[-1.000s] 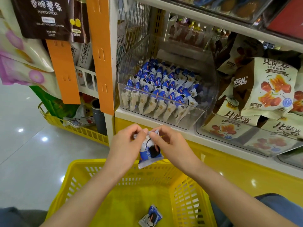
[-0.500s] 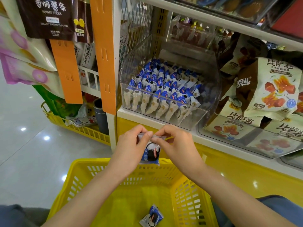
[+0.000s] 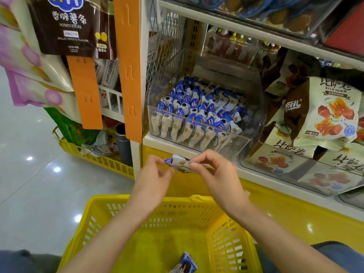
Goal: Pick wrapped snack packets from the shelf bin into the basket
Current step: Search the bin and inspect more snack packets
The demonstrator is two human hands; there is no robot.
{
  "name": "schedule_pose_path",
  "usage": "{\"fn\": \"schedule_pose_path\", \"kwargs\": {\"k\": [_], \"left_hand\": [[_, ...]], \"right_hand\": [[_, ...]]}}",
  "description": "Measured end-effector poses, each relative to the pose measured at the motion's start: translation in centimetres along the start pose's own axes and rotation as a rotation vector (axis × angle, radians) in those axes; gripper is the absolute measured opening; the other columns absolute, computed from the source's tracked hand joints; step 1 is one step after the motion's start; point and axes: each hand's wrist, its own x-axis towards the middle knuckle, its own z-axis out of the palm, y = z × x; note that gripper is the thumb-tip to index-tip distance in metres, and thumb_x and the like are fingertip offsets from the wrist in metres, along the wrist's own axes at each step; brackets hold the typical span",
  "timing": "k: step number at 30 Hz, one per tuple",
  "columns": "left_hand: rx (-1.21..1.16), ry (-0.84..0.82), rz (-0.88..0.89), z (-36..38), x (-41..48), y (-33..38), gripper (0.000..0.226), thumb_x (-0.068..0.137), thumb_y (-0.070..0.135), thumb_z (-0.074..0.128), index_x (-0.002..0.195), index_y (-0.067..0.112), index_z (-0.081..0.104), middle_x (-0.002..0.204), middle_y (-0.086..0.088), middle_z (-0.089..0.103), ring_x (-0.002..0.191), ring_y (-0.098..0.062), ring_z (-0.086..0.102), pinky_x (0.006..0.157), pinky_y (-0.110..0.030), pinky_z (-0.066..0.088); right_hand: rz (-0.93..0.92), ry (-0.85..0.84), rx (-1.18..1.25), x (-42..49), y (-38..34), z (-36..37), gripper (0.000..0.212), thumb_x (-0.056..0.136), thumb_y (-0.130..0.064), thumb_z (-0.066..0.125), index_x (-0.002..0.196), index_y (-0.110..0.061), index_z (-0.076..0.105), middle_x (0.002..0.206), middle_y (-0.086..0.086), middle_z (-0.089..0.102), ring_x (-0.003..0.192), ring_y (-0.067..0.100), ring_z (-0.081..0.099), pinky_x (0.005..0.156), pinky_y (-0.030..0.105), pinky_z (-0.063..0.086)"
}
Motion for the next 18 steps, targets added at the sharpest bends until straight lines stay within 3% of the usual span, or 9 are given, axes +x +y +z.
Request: {"fn": "schedule_pose_path", "kwargs": {"k": [2, 5, 8, 12, 14, 16, 18], "left_hand": [[-0.372, -0.102, -0.190, 0.0, 0.1, 0.7, 0.022, 0.098, 0.019, 0.040, 0.111, 0.005, 0.052, 0.080, -0.006, 0.061, 0.066, -0.023, 0.061, 0.059, -0.031, 0.051], [-0.825, -0.186, -0.379, -0.4, -0.2, 1.8, 0.037, 0.100, 0.030, 0.031, 0.098, 0.006, 0.060, 0.076, -0.010, 0.069, 0.064, -0.021, 0.066, 0.063, -0.035, 0.055], [-0.748, -0.124, -0.290, -0.8, -0.4, 2.0, 0.024, 0.097, 0.025, 0.043, 0.095, 0.009, 0.061, 0.083, -0.009, 0.069, 0.068, -0.015, 0.064, 0.066, -0.031, 0.052], [-0.555, -0.080, -0.189, -0.7, -0.9, 2.1, 0.013, 0.093, 0.022, 0.051, 0.097, 0.013, 0.059, 0.098, -0.013, 0.068, 0.088, -0.023, 0.064, 0.087, -0.042, 0.047], [-0.538, -0.104, -0.149, -0.4, -1.4, 2.2, 0.011, 0.092, 0.021, 0.053, 0.099, 0.014, 0.057, 0.096, -0.009, 0.068, 0.089, -0.019, 0.065, 0.080, -0.036, 0.050], [-0.526, -0.117, -0.113, -0.2, -1.8, 2.3, 0.007, 0.091, 0.019, 0.054, 0.097, 0.016, 0.056, 0.090, -0.003, 0.068, 0.084, -0.013, 0.066, 0.064, -0.022, 0.048], [-0.497, -0.116, -0.095, 0.0, -2.0, 2.2, 0.005, 0.090, 0.018, 0.056, 0.094, 0.017, 0.054, 0.091, -0.004, 0.067, 0.083, -0.013, 0.065, 0.059, -0.020, 0.046]], "right_hand": [[-0.108, -0.046, -0.059, -0.4, -0.2, 0.2, 0.013, 0.083, -0.009, 0.065, 0.080, -0.021, 0.065, 0.086, -0.010, 0.063, 0.086, 0.000, 0.059, 0.078, 0.014, 0.046], [-0.273, -0.133, -0.300, -0.7, 0.0, 0.3, 0.006, 0.082, -0.010, 0.066, 0.086, -0.014, 0.068, 0.094, -0.002, 0.063, 0.094, 0.010, 0.056, 0.083, 0.017, 0.042], [-0.263, -0.236, -0.381, -1.1, 0.3, 0.8, 0.011, 0.088, -0.017, 0.060, 0.096, -0.015, 0.066, 0.103, -0.002, 0.058, 0.100, 0.010, 0.053, 0.087, 0.019, 0.040], [-0.048, -0.125, -0.143, -1.2, 0.3, 1.4, 0.019, 0.089, -0.029, 0.057, 0.107, -0.024, 0.052, 0.100, -0.012, 0.056, 0.095, -0.003, 0.052, 0.080, 0.012, 0.045], [0.024, -0.077, -0.106, -1.1, 0.4, 1.5, 0.024, 0.087, -0.034, 0.058, 0.108, -0.028, 0.047, 0.097, -0.015, 0.053, 0.092, -0.004, 0.052, 0.073, 0.009, 0.045], [0.075, -0.051, -0.105, -0.9, 0.5, 1.5, 0.024, 0.086, -0.034, 0.059, 0.107, -0.028, 0.047, 0.094, -0.013, 0.053, 0.085, -0.004, 0.053, 0.067, 0.009, 0.045], [0.099, -0.033, -0.121, -0.6, 0.6, 1.4, 0.020, 0.087, -0.029, 0.061, 0.105, -0.024, 0.053, 0.086, -0.013, 0.054, 0.078, -0.007, 0.053, 0.062, 0.008, 0.043]]}}
